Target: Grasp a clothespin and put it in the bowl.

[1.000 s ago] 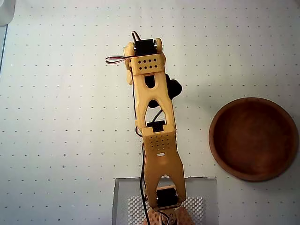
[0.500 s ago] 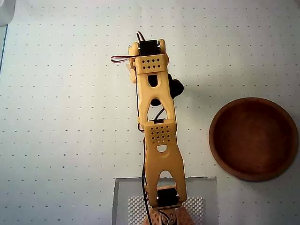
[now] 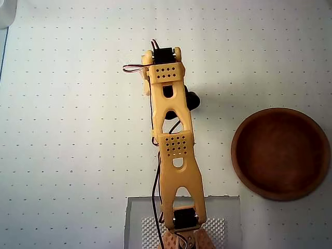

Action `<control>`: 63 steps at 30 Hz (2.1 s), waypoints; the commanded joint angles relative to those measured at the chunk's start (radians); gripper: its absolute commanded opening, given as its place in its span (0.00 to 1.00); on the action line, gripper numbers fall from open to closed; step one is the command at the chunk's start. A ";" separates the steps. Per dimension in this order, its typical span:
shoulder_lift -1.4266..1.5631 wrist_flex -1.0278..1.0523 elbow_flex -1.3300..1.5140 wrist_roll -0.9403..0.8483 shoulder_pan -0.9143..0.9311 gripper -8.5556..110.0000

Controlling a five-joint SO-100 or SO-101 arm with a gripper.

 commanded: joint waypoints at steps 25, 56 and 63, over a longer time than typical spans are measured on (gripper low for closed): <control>0.031 -0.080 -0.049 0.054 -0.066 0.25; -0.038 -0.075 -0.051 0.055 -0.003 0.25; -0.038 -0.067 -0.051 0.054 -0.005 0.25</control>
